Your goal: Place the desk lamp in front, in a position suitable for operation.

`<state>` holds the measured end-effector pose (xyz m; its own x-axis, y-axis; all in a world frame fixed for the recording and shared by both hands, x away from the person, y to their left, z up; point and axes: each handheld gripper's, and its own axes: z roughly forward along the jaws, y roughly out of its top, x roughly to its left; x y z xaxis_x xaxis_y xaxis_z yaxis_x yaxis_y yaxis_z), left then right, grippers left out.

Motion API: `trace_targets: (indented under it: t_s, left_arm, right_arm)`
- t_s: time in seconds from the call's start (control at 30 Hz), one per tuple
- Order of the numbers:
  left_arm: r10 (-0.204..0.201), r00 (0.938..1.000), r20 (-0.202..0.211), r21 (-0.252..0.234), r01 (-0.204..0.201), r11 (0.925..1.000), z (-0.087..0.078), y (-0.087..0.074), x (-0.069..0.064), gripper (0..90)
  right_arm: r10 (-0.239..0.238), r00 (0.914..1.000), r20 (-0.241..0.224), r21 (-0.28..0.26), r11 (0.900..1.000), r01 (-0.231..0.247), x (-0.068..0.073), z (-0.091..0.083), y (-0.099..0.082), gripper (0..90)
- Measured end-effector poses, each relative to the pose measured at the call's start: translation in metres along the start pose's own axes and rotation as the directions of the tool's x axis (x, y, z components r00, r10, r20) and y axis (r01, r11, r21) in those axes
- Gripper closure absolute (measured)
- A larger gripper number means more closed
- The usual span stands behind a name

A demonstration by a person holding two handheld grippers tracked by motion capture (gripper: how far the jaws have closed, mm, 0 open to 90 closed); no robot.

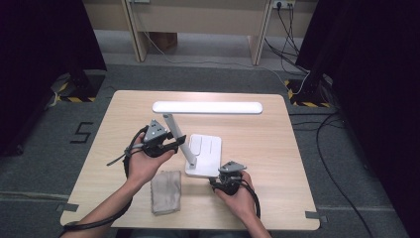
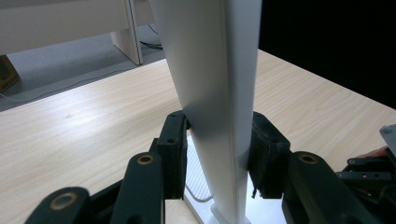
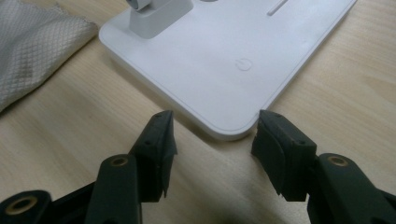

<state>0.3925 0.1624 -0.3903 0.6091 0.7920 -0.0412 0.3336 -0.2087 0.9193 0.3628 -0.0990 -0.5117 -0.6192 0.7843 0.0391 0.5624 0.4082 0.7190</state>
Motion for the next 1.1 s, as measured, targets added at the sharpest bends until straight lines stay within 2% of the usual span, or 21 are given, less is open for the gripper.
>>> trace_targets:
  t_s: [0.2, 0.27, 0.3, 0.37, 0.4, 0.53, 0.63, 0.67, 0.77, 0.97, 1.1]
  left_arm:
    - [-0.001, 0.9999, 0.014, -0.009, 0.001, 1.0000, -0.003, -0.002, 0.000, 59.2]
    - [0.003, 0.9994, 0.035, -0.022, -0.002, 0.9998, -0.007, -0.003, 0.000, 47.8]
    - [0.014, 0.9993, 0.036, -0.028, -0.013, 0.9995, -0.010, -0.004, 0.000, 47.8]
    - [0.036, 0.9987, 0.036, -0.018, -0.036, 0.9992, -0.021, -0.009, 0.001, 38.6]
    - [0.036, 0.9987, 0.036, -0.018, -0.036, 0.9992, -0.021, -0.009, 0.001, 37.4]
    - [0.031, 0.9986, 0.043, -0.006, -0.031, 0.9995, -0.038, -0.024, 0.006, 38.0]
    - [0.036, 0.9981, 0.049, 0.001, -0.036, 0.9993, -0.043, -0.031, 0.009, 38.9]
    - [0.034, 0.9983, 0.047, 0.005, -0.034, 0.9994, -0.045, -0.034, 0.010, 38.7]
    - [0.031, 0.9988, 0.039, 0.014, -0.032, 0.9994, -0.051, -0.042, 0.012, 38.2]
    - [-0.017, 0.9994, 0.029, 0.054, 0.016, 0.9984, -0.054, -0.059, 0.017, 38.0]
    - [-0.059, 0.9977, 0.034, 0.078, 0.056, 0.9954, -0.057, -0.070, 0.020, 38.4]
  right_arm:
    - [-0.002, 1.0000, 0.004, -0.001, 1.0000, 0.002, -0.001, 0.001, 0.001, 49.8]
    - [0.009, 0.9999, -0.007, -0.012, 0.9999, -0.009, -0.002, 0.000, 0.000, 48.7]
    - [0.009, 0.9999, -0.007, -0.012, 0.9999, -0.009, -0.002, 0.000, 0.000, 48.7]
    - [0.019, 0.9997, -0.013, -0.036, 0.9992, -0.019, -0.004, -0.007, 0.000, 47.2]
    - [0.019, 0.9997, -0.013, -0.036, 0.9992, -0.019, -0.004, -0.007, 0.000, 47.2]
    - [0.037, 0.9993, -0.003, -0.061, 0.9975, -0.037, -0.013, -0.019, -0.002, 46.5]
    - [0.055, 0.9985, 0.005, -0.073, 0.9958, -0.054, -0.017, -0.023, -0.004, 46.5]
    - [0.074, 0.9971, 0.013, -0.082, 0.9939, -0.073, -0.020, -0.027, -0.007, 46.6]
    - [0.079, 0.9966, 0.021, -0.086, 0.9933, -0.077, -0.024, -0.029, -0.009, 46.6]
    - [0.099, 0.9947, 0.029, -0.092, 0.9911, -0.096, -0.029, -0.030, -0.011, 46.7]
    - [0.101, 0.9944, 0.032, -0.104, 0.9898, -0.097, -0.030, -0.033, -0.010, 46.9]
